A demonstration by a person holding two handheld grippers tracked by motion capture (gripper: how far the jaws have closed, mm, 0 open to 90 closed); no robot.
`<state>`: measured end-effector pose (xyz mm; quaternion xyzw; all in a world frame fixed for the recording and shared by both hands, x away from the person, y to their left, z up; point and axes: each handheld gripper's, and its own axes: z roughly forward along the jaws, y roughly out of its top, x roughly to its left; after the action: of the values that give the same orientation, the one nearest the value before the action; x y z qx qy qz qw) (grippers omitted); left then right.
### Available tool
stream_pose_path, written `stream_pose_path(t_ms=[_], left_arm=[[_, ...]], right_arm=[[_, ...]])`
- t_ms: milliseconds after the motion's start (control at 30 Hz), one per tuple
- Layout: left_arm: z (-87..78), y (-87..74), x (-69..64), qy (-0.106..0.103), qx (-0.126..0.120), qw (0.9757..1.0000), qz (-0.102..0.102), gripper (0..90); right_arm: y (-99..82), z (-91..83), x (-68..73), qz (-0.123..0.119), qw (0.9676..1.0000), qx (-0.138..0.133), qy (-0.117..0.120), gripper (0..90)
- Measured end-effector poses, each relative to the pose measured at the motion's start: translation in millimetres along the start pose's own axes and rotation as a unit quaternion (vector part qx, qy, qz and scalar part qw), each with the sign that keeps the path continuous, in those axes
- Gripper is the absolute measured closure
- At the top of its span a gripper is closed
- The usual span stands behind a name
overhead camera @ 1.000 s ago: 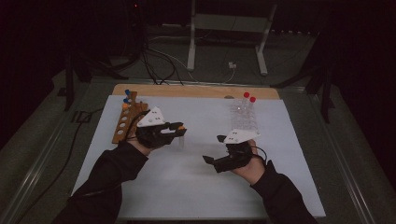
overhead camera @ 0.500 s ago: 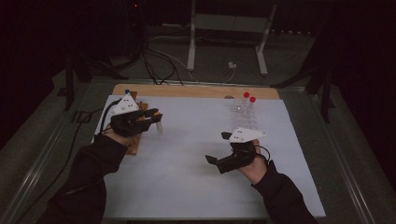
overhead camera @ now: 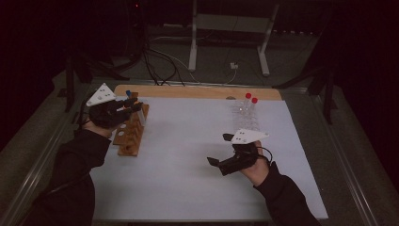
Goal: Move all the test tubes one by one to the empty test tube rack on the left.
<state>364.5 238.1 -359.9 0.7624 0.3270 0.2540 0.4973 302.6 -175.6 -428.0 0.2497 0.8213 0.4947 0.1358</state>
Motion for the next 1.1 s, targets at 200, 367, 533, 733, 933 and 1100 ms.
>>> stream_pose_path(t_ms=[200,367,533,733,933,1100], left_arm=[[-6.3,-2.0,15.2,0.025,-0.002,0.9996,-0.011,72.0],[-7.4,-6.0,26.6,0.047,0.001,0.9987,-0.02,72.0],[-6.3,-10.9,38.3,0.066,0.006,0.9973,-0.03,72.0],[-3.6,-16.5,47.9,0.081,0.01,0.9959,-0.039,72.0],[3.0,-27.8,51.8,0.089,0.017,0.9948,-0.048,72.0],[10.5,-40.4,52.1,0.093,0.027,0.9939,-0.053,72.0]], right_arm=[[0.3,-0.3,-0.3,-0.001,1.0,0.0,0.001,0.0],[0.7,-1.6,0.2,-0.002,1.0,-0.003,0.003,0.0],[0.5,-2.3,-0.5,-0.003,1.0,-0.002,0.001,0.0],[-0.8,-1.5,-1.2,-0.001,1.0,0.0,0.003,0.0],[-1.6,-1.4,-1.8,-0.002,1.0,0.001,0.003,0.0],[-2.1,-2.8,-2.5,-0.001,1.0,0.0,0.003,0.0]])
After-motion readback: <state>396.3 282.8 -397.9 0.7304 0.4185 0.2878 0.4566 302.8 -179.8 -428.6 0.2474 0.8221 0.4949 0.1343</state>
